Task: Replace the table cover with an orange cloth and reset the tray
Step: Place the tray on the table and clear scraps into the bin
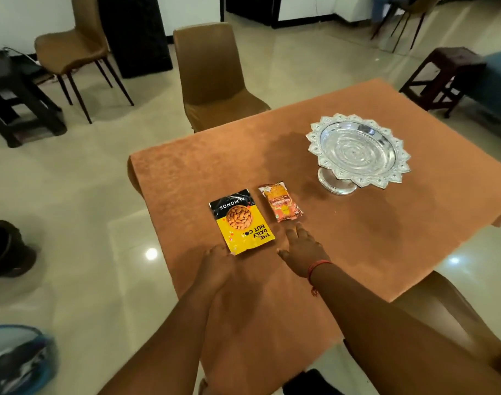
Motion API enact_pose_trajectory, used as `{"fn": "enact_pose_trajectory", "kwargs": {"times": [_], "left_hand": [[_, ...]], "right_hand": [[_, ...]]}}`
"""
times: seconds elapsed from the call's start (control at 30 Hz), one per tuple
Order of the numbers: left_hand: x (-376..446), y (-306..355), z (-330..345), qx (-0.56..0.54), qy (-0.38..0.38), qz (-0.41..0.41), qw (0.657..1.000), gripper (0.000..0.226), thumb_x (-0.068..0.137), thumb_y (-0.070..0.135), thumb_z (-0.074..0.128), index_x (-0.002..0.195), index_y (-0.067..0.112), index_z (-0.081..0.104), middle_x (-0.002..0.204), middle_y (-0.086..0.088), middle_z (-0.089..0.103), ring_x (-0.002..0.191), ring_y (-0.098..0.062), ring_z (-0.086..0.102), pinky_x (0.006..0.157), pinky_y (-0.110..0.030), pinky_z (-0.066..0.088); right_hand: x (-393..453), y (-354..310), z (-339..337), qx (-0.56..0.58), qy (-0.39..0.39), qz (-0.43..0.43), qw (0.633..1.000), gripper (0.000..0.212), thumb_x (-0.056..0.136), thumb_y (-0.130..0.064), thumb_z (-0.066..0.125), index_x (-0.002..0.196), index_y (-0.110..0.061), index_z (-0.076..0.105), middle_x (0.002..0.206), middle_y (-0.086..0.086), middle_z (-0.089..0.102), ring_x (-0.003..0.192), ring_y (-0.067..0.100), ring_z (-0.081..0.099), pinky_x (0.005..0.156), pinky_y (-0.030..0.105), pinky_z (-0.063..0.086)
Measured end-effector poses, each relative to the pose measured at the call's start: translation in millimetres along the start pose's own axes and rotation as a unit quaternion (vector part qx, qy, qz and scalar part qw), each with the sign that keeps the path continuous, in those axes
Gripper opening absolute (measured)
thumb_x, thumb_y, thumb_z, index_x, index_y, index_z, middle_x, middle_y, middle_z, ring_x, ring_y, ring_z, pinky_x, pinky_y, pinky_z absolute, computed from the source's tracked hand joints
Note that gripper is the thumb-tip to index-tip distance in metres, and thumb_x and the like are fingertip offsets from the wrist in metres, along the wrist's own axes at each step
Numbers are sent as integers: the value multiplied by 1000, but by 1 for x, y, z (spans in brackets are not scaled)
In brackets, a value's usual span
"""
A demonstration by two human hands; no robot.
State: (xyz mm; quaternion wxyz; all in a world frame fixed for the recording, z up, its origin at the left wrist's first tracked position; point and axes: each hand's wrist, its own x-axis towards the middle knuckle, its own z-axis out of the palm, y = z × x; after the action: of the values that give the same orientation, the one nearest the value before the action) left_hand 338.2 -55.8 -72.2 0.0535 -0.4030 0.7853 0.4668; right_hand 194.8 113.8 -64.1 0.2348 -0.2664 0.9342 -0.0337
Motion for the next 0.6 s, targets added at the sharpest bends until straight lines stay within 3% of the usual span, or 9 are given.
{"fn": "enact_pose_trajectory", "kwargs": {"times": [0.07,0.23,0.3,0.4,0.5,0.6], "left_hand": [[14,8,4,-80,7,-48,996,30,96,19,55,121,5,59,125,-16,60,116,-34,56,92,-38,45],[45,10,26,-235,64,-179,953,20,88,33,59,100,17,56,110,-20,65,95,-37,65,80,-42,52],[51,14,35,-306,106,-216,921,10,86,28,61,90,20,56,106,-16,67,88,-31,65,75,-42,52],[61,29,47,-386,136,-246,878,6,91,15,59,96,18,59,98,-12,67,85,-29,66,72,-40,54],[65,40,57,-397,162,-259,866,11,95,7,55,89,16,57,89,-8,64,73,-23,61,64,-34,53],[62,45,60,-404,177,-259,859,23,91,-4,46,92,17,57,95,-9,65,79,-27,65,59,-32,56]], "right_hand": [[28,5,-8,14,16,-5,1000,68,94,-43,54,152,-22,25,160,18,21,144,37,29,110,51,34],[94,12,-16,13,26,-29,999,76,92,-48,55,154,-28,17,158,25,17,143,42,28,113,51,30],[109,15,-12,15,-4,-43,999,78,90,-50,55,155,-34,14,157,27,17,142,44,27,114,52,28],[117,19,-5,-22,1,-68,997,72,91,-51,50,154,-38,16,151,25,24,135,43,32,109,51,32],[119,22,-6,-33,25,-83,996,61,94,-43,48,151,-36,29,142,20,33,129,40,35,102,49,38],[128,29,-10,-5,51,-99,994,48,96,-33,48,143,-36,41,137,19,37,122,41,42,96,46,43]]}}
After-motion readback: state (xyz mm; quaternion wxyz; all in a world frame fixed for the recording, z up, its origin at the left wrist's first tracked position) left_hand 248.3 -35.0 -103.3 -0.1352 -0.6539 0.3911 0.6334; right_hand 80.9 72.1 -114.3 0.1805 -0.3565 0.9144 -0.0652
